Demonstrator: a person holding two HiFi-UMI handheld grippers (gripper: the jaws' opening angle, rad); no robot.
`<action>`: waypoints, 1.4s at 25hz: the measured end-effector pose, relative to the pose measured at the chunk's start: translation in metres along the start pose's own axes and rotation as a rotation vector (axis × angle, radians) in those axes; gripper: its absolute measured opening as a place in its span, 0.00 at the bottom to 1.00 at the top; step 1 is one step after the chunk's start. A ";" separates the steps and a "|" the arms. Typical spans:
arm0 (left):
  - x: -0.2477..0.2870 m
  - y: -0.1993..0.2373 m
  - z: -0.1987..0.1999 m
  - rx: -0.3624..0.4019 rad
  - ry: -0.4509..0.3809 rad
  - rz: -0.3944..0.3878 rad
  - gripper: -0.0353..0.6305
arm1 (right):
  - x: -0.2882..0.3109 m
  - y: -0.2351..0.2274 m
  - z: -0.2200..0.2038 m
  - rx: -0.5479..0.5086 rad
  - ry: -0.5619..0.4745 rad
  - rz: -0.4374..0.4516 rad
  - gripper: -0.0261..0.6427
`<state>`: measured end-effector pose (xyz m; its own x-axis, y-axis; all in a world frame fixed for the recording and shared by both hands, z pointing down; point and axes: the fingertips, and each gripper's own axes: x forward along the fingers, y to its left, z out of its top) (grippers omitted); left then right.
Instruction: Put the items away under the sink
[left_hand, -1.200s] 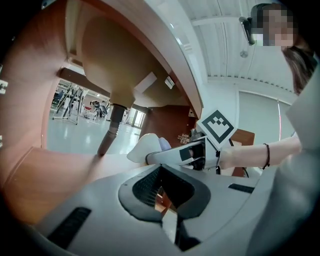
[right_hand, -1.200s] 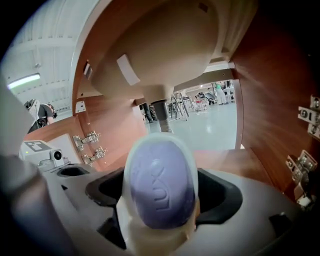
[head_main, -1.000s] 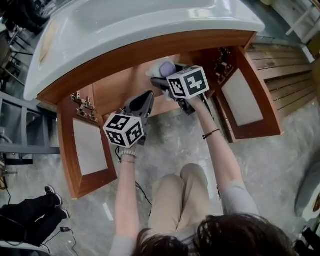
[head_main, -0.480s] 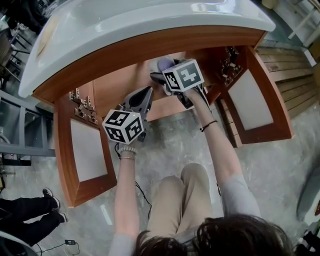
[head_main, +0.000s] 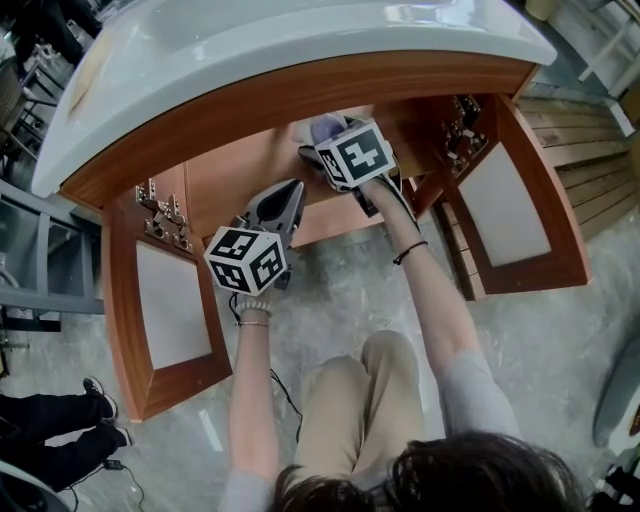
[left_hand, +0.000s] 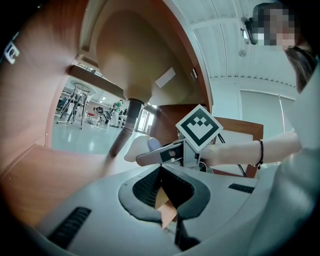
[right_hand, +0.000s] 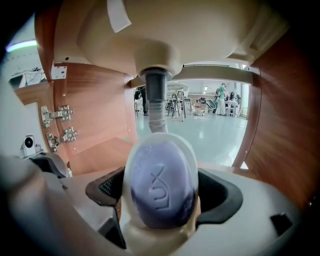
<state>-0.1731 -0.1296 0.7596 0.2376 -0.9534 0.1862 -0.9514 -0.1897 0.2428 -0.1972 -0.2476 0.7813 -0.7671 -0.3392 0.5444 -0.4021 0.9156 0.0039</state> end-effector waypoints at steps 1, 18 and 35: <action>0.000 0.000 -0.002 -0.002 0.002 0.002 0.05 | 0.000 0.000 0.000 0.002 -0.002 -0.003 0.67; -0.002 -0.005 -0.007 -0.008 0.002 0.002 0.05 | 0.007 0.002 -0.010 -0.063 -0.025 -0.060 0.67; -0.026 -0.032 0.015 -0.063 0.030 0.023 0.05 | -0.051 0.018 0.002 -0.038 -0.071 -0.041 0.66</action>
<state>-0.1520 -0.1020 0.7330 0.2222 -0.9496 0.2209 -0.9428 -0.1515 0.2969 -0.1661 -0.2144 0.7524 -0.7844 -0.3895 0.4826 -0.4157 0.9077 0.0569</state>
